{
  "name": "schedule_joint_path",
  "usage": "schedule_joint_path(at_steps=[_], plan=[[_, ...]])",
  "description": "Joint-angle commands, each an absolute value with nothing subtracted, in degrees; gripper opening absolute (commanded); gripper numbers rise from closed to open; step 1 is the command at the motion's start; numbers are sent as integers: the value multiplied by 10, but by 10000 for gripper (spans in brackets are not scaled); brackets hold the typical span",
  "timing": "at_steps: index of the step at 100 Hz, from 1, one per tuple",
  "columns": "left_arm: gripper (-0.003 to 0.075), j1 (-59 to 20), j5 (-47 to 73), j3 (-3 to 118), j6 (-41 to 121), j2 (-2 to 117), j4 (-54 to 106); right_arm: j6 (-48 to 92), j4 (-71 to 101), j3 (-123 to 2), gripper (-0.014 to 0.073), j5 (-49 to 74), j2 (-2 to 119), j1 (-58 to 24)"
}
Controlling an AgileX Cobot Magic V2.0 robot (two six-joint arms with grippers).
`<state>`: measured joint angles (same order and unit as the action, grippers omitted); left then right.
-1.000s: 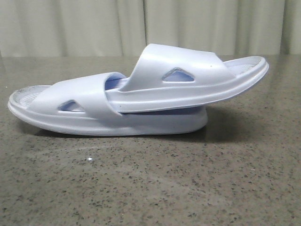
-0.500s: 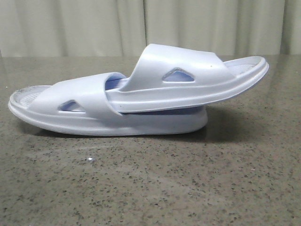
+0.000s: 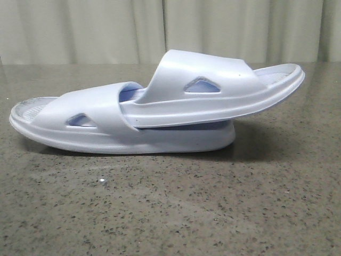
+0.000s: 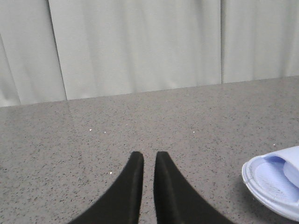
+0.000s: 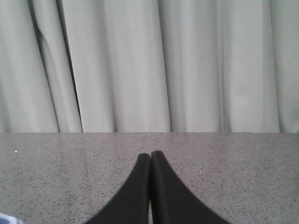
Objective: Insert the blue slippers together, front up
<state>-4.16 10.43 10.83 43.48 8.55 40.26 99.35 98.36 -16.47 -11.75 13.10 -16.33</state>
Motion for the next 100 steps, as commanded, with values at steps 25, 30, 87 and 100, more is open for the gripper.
schedule_joint_path(at_steps=[25, 30, 87, 100], plan=[[16, -47, 19, 54, 118, 36, 105, 1000, 970, -179, -107, -112, 135, -162], [16, -47, -8, 35, 118, 32, 104, 1000, 970, -179, -107, -112, 135, -162], [16, -47, -48, -7, 71, 32, 59, 1000, 970, -179, -107, -112, 135, -162], [16, -47, -48, -7, 71, 32, 59, 1000, 970, -179, -107, -112, 135, -162]])
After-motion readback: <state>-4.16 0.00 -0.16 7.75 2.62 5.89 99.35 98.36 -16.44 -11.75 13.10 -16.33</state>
